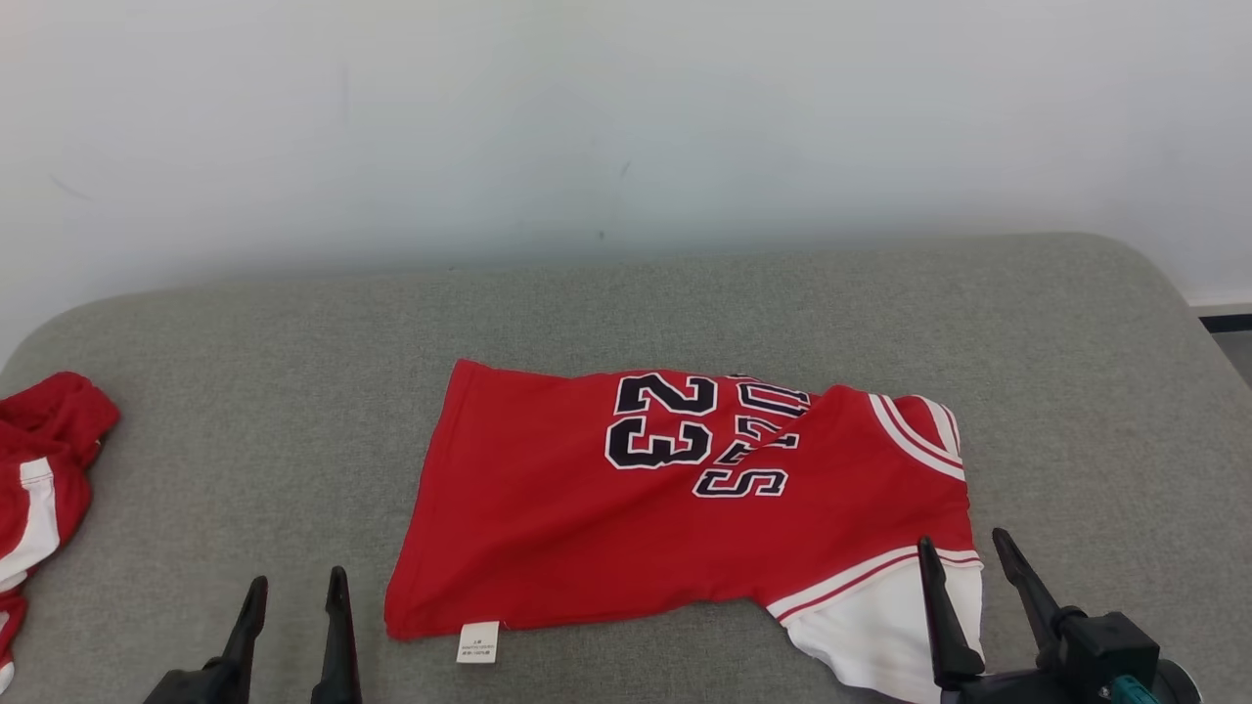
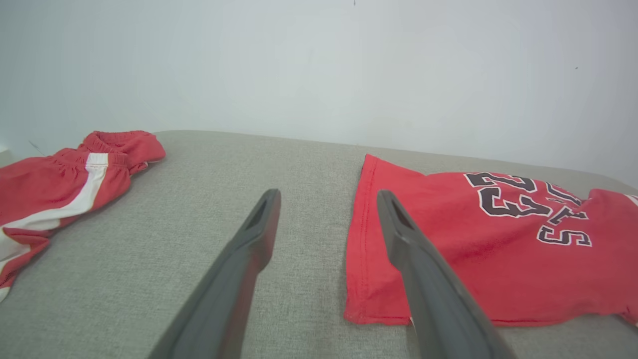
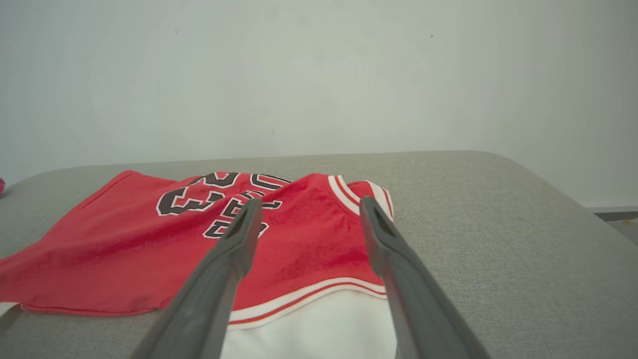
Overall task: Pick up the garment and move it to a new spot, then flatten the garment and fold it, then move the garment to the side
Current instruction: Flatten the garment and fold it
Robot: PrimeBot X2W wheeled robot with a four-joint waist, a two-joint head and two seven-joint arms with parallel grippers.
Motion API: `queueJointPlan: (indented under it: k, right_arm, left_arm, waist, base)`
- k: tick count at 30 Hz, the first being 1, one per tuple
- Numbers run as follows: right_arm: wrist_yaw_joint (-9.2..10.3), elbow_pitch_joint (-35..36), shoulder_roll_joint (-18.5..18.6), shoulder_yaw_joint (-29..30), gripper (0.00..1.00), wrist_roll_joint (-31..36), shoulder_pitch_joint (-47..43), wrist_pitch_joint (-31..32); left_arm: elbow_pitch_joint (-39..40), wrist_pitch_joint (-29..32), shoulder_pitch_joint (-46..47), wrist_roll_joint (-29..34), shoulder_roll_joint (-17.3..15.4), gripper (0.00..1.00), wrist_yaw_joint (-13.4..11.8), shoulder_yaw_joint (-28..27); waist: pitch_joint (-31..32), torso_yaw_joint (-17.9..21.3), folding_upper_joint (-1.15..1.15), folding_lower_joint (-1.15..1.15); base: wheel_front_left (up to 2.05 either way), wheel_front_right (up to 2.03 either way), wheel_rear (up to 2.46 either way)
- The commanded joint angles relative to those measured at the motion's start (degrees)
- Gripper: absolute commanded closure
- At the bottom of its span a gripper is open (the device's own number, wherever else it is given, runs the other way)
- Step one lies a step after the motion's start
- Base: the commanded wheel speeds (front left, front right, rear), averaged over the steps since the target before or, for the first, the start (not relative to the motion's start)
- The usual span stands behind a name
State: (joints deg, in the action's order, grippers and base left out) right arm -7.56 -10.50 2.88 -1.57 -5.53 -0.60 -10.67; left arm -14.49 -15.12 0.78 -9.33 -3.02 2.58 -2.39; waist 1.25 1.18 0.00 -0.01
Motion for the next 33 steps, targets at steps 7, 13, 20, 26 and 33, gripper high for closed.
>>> queueJointPlan:
  k: [7, 13, 20, 26, 33]
  right_arm:
    - [0.14, -1.0, 0.0, 2.3, 0.0, 1.2, -2.3, -0.3]
    - [0.14, -1.9, 0.6, 1.5, 0.0, 1.1, -3.7, -0.6]
    - [0.14, -0.5, 0.6, -0.3, 0.0, 0.6, -5.1, -1.8]
    - [0.14, 2.0, 0.5, -1.3, 0.0, 0.3, -5.5, -0.9]
    - [0.14, 3.7, 0.4, -1.7, 0.0, 0.6, -5.6, 0.4]
  left_arm:
    - [6.8, 0.0, -5.3, 0.5, 0.1, 0.0, -0.5, -1.6]
    - [8.5, 0.0, -7.6, 0.0, 0.1, 0.0, -1.0, -1.4]
    - [8.1, 0.0, -9.3, 0.1, 0.1, 0.0, -1.3, -0.9]
    - [7.1, 0.0, -9.4, -0.2, 0.1, 0.0, -1.4, -0.4]
    - [5.1, 0.0, -8.6, -0.6, 0.1, 0.0, -1.1, 0.5]
  waist:
    - [1.9, -1.5, 0.0, 0.01]
    - [3.1, -2.6, 0.0, 0.01]
    - [4.1, -3.0, 0.0, 0.01]
    - [4.5, -2.5, 0.0, 0.01]
    - [4.3, -1.8, 0.0, 0.01]
  base:
    - [0.0, 0.0, 0.0]
    - [0.0, 0.0, 0.0]
    - [0.0, 0.0, 0.0]
    - [0.0, 0.0, 0.0]
    - [0.0, 0.0, 0.0]
